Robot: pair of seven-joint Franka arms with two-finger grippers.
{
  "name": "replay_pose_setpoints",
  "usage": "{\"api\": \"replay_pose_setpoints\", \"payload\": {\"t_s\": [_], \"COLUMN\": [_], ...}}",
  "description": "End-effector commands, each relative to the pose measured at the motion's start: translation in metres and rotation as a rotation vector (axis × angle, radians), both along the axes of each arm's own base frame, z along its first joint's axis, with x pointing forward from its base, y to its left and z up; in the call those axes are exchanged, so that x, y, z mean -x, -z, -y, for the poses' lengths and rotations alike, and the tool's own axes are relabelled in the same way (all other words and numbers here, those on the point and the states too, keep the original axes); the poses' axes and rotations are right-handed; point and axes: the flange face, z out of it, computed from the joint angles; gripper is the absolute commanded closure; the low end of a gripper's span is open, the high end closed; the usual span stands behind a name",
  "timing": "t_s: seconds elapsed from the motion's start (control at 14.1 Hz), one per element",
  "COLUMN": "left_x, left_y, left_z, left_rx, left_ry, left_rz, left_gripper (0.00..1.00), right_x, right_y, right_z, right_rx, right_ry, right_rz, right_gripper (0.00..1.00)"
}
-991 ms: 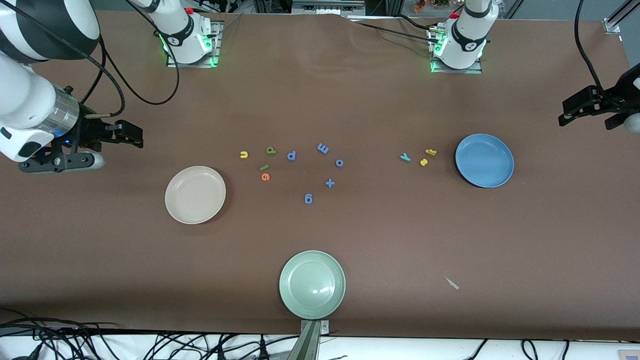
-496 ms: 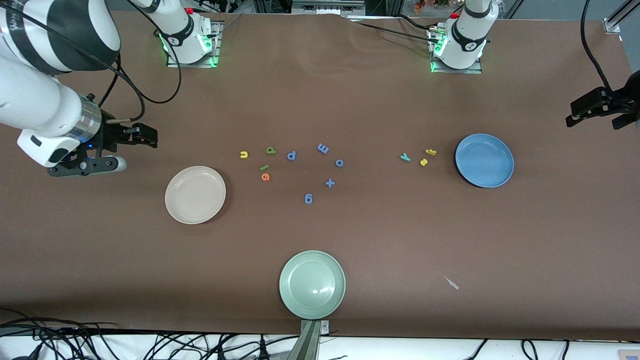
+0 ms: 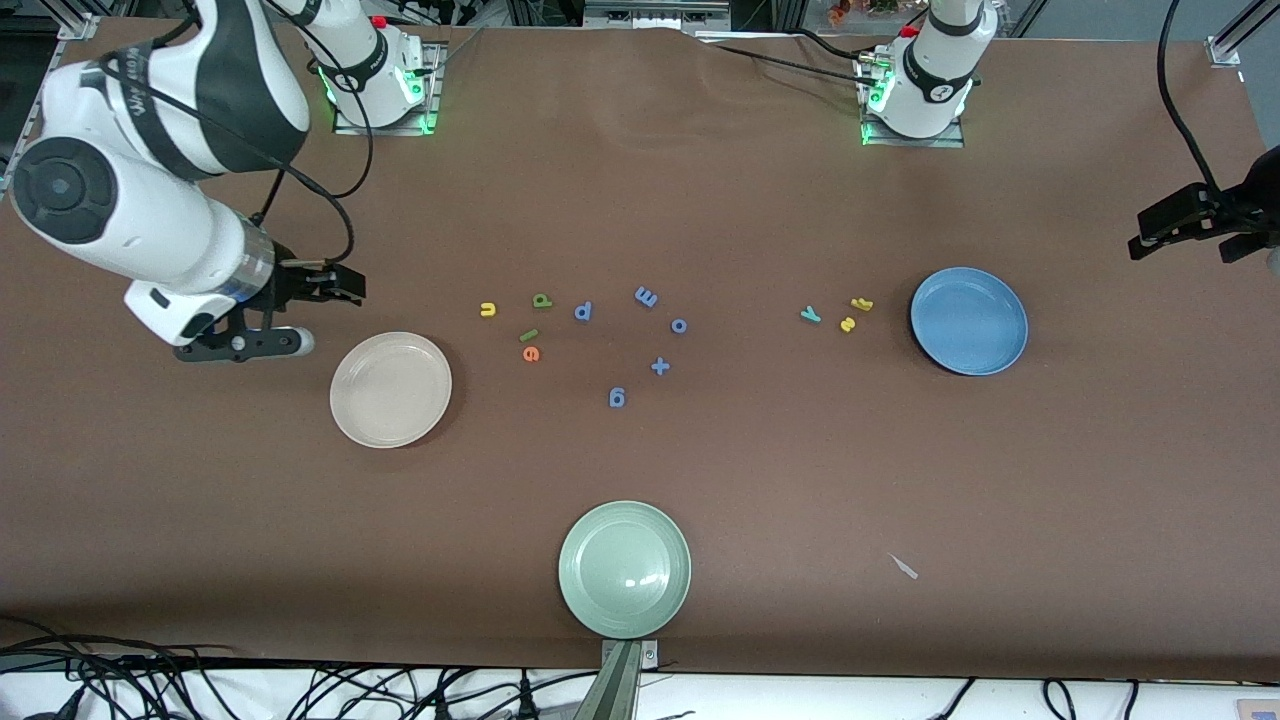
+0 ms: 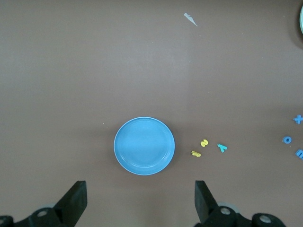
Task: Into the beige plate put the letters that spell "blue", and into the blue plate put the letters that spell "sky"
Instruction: 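Move the right gripper toward the letters beside the white plate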
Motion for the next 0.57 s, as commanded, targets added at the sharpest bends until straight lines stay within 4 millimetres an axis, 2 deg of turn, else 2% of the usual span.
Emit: {"api": "replay_pose_setpoints", "payload": {"t_s": [0.0, 0.42, 0.5], "left_x": [-0.001, -0.009, -0.016], "left_y": [-0.007, 0.004, 0.014], "left_z": [0.003, 0.011, 0.02], "left_rx": [0.013, 0.035, 0.066], "left_ry": [-0.035, -0.082, -0.107], "left_rz": [0.004, -0.015, -0.036], "left_gripper": [0.0, 0.0, 0.0], "right_x": [0.014, 0.042, 0.046], "right_y": [0.022, 0.081, 0.089], "right_z": [-0.015, -0.059, -0.063], "right_rx": [-0.02, -0.015, -0.013], "right_ry": [0.028, 0.102, 0.096], "right_rz": [0.012, 0.024, 0.017], "right_gripper": [0.0, 0.0, 0.0]}}
